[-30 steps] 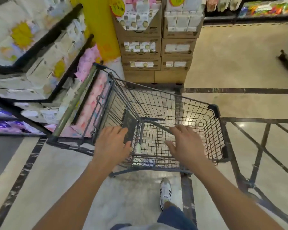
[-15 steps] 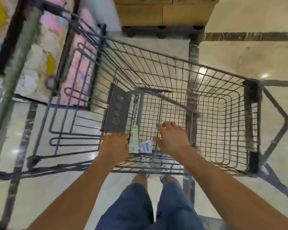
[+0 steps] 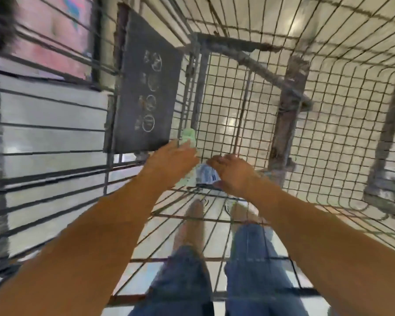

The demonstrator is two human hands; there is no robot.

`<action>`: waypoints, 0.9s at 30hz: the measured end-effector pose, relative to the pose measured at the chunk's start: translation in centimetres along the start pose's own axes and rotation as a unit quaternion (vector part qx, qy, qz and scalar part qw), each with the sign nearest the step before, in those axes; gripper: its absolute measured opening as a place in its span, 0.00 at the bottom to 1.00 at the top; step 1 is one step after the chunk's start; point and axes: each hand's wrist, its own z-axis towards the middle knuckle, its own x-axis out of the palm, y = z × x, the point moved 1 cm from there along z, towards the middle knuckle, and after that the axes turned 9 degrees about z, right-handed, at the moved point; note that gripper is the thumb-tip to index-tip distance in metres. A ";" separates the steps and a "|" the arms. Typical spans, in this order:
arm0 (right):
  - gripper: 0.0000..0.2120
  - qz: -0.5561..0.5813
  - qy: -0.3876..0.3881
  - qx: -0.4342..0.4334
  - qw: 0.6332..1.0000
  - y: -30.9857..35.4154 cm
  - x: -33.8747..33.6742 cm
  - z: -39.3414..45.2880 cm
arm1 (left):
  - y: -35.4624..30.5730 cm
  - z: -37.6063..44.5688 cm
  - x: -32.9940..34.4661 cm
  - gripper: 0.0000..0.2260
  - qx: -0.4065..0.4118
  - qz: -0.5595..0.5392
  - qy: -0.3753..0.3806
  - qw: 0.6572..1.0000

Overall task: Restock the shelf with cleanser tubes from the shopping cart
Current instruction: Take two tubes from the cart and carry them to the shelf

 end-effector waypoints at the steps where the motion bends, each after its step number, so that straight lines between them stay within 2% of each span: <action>1: 0.33 -0.009 -0.007 -0.015 1.000 -0.2 0.7 0.5 | 0.0 0.3 0.6 0.25 0.011 0.026 -0.044 0.999; 2: 0.32 -0.013 -0.016 -0.026 0.999 -0.3 1.2 0.8 | -0.1 0.5 1.2 0.25 0.016 0.055 -0.076 0.995; 4: 0.32 -0.010 -0.029 -0.027 0.999 -0.3 1.6 1.3 | -0.2 1.0 2.6 0.23 0.039 0.118 -0.092 0.988; 6: 0.33 -0.023 -0.044 -0.019 0.999 -0.2 1.8 1.9 | -0.2 1.3 3.7 0.23 0.012 0.169 -0.116 0.979; 8: 0.32 -0.039 -0.060 -0.010 0.997 0.1 1.9 2.6 | -0.7 1.9 4.2 0.23 -0.018 0.198 -0.097 0.975; 14: 0.24 -0.026 -0.072 0.053 0.996 0.5 2.3 3.8 | -1.0 3.9 4.5 0.28 -0.024 0.210 -0.109 0.971; 18: 0.19 0.046 -0.025 0.058 0.997 -0.4 1.4 3.9 | -0.8 4.0 4.3 0.28 -0.015 0.213 -0.125 0.969; 23: 0.37 0.166 -0.004 0.023 0.986 -3.5 1.0 2.3 | -0.9 3.6 4.0 0.29 -0.040 0.157 -0.134 0.978; 27: 0.41 0.259 0.018 -0.001 0.966 -5.0 -0.5 -1.0 | -1.0 3.2 3.0 0.30 -0.047 0.084 -0.122 0.988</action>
